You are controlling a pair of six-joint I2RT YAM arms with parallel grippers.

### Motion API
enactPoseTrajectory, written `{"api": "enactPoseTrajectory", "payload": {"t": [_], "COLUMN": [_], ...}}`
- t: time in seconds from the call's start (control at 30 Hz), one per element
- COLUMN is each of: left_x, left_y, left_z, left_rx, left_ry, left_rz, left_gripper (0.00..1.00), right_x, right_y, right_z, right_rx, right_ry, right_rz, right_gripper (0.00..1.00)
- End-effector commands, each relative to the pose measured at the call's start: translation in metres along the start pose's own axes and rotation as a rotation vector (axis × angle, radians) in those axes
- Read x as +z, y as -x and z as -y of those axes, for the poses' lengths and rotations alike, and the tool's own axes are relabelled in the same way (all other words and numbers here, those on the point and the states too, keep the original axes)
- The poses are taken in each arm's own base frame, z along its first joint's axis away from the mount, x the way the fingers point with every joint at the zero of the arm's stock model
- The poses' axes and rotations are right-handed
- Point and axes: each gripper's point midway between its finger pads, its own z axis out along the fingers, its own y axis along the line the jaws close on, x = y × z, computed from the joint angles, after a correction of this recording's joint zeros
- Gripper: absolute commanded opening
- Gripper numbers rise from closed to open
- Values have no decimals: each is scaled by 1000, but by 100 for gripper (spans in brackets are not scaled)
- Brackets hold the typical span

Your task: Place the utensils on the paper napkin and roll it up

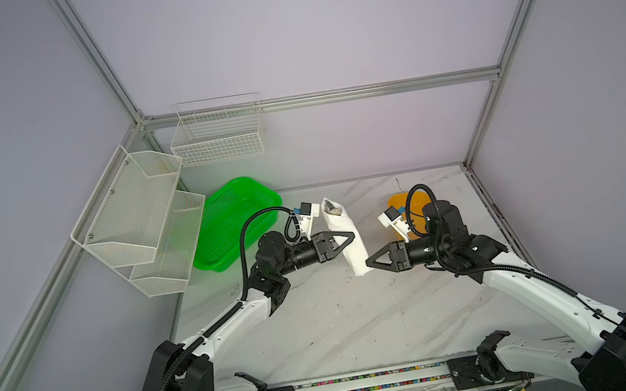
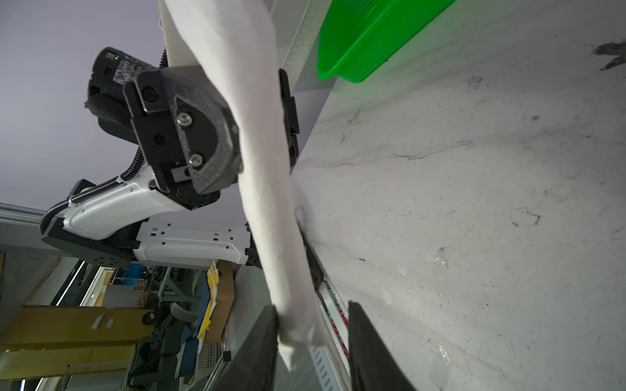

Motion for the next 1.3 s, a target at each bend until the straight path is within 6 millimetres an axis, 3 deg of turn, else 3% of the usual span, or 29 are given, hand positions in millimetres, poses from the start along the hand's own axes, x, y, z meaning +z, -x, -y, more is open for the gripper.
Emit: {"api": "enactPoseTrajectory", "payload": {"t": [0.0,0.9,1.13,1.27], "left_x": [-4,-6,-7,-7], "left_y": [34,36,36,36], "left_z": [55,55,54,54], "left_rx": [142,132,132,135], "left_ry": [-105,-115,-109,-105], "left_rz": [72,89,86,86], "left_gripper": [17,15,15,15], "right_x": [-3,-6,-14,-23], "right_y": [-8,-18,-5,9], "right_z": [6,33,26,12], "right_rx": [-13,22,-13,-54], "right_ry": [-34,-155,-187,-193], "right_rz": [-9,-3,41,97], "right_gripper": [37,31,28,27]}}
